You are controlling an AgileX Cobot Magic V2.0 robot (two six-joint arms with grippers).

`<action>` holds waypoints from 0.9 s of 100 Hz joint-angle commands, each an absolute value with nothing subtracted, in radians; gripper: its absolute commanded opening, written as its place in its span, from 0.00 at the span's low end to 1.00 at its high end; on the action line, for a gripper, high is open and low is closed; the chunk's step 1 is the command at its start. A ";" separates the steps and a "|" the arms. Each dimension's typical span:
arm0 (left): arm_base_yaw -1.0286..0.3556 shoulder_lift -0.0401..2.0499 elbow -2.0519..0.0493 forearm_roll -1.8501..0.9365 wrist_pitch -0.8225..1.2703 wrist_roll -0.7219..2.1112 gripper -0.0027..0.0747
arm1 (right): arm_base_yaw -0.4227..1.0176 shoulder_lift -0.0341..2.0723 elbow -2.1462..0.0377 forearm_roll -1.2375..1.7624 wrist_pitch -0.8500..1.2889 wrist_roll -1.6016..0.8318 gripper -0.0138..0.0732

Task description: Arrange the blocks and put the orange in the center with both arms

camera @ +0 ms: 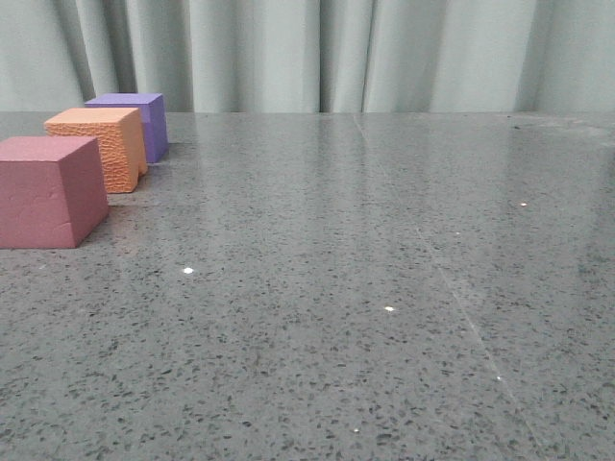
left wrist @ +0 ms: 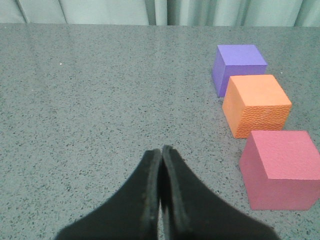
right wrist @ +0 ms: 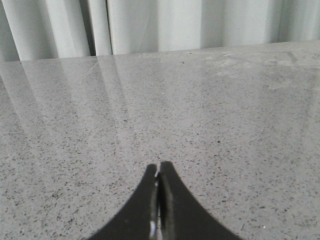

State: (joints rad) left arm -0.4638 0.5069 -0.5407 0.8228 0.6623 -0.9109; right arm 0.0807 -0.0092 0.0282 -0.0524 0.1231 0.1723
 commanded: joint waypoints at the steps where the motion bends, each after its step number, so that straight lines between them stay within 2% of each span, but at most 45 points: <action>1: -0.463 0.511 -0.568 0.860 0.619 -0.913 0.01 | 0.075 -0.020 0.014 -0.049 0.037 0.161 0.09; 70: -0.463 0.504 -0.568 0.877 0.611 -0.900 0.01 | 0.075 -0.020 0.014 -0.049 0.037 0.161 0.09; 90: -0.449 0.427 -0.555 0.761 0.583 -0.675 0.01 | 0.075 -0.020 0.014 -0.049 0.037 0.161 0.09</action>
State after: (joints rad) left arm -0.4617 0.4573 -0.5385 0.7887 0.6582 -0.7817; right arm 0.0807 -0.0092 0.0282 -0.0524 0.1231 0.1723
